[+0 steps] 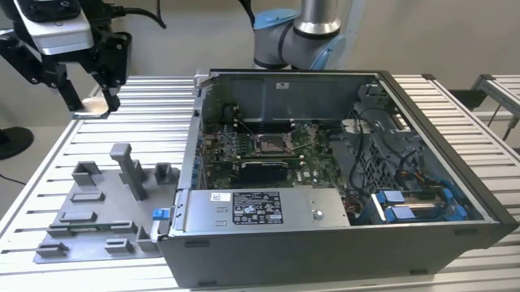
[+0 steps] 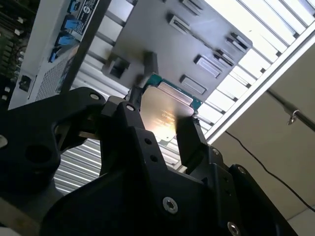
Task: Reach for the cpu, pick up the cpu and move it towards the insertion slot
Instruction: 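Pick up the cpu and move it towards the insertion slot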
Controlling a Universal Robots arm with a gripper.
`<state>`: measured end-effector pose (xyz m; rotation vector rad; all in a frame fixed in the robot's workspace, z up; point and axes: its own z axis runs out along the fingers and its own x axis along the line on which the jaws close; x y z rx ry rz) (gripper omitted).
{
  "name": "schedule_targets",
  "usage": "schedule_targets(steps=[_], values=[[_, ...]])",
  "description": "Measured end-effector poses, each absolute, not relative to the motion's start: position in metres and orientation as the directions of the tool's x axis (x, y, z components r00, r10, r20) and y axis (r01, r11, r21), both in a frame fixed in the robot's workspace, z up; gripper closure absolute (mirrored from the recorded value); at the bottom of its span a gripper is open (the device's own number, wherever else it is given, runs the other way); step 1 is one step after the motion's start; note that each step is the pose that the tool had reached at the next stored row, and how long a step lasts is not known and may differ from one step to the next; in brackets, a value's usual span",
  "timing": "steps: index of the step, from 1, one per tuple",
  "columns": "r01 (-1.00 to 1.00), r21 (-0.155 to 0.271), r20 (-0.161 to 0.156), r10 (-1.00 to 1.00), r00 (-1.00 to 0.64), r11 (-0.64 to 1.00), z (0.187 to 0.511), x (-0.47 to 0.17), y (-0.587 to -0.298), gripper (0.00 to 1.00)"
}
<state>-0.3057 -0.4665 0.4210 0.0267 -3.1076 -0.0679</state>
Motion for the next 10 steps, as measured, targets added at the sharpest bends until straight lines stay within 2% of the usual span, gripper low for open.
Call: schedule_targets(steps=[10], values=[[-0.016, 0.044, 0.034, -0.018, -0.999, 0.999, 0.421, -0.260, -0.467, 1.00]])
